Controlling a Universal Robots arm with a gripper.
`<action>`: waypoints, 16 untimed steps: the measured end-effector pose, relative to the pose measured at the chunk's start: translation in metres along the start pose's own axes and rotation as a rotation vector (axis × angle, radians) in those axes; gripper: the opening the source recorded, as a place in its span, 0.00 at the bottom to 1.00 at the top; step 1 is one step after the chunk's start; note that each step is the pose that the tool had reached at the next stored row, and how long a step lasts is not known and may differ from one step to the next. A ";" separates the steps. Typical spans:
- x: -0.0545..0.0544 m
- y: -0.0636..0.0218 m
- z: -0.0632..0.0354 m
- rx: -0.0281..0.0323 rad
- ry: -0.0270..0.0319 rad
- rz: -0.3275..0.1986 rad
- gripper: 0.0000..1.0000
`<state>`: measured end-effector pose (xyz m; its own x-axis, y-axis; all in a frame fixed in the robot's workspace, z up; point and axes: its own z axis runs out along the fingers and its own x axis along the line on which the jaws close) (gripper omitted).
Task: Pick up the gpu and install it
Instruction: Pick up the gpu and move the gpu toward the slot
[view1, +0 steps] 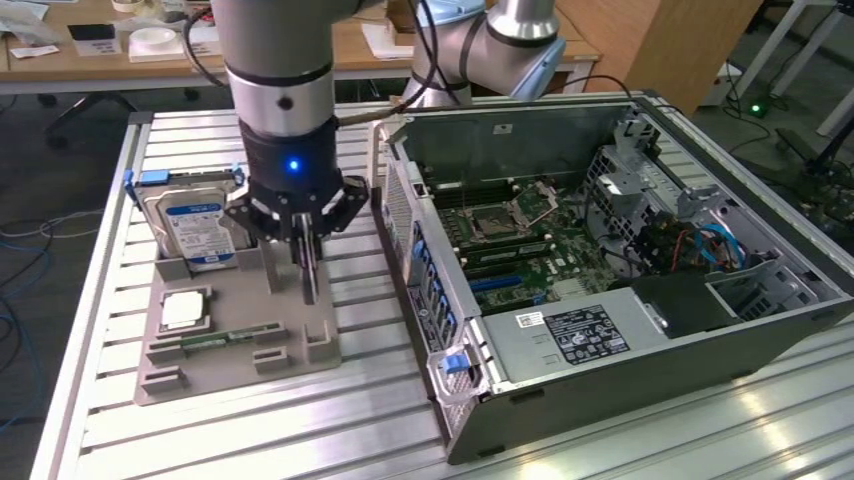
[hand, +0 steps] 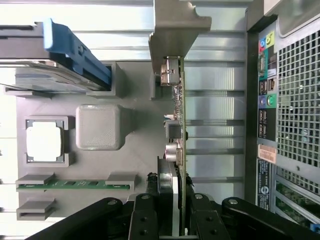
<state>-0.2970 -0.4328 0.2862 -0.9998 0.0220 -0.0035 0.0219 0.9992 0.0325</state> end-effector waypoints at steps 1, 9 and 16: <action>0.000 0.0001 -0.0045 0.0001 0.0000 0.000 0.28; 0.000 0.0013 -0.0411 0.0001 0.0000 0.000 0.28; 0.000 0.0024 -0.0730 0.0000 0.0000 0.000 0.28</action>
<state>-0.2970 -0.4328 0.3592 -0.9998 0.0220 -0.0035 0.0218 0.9992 0.0325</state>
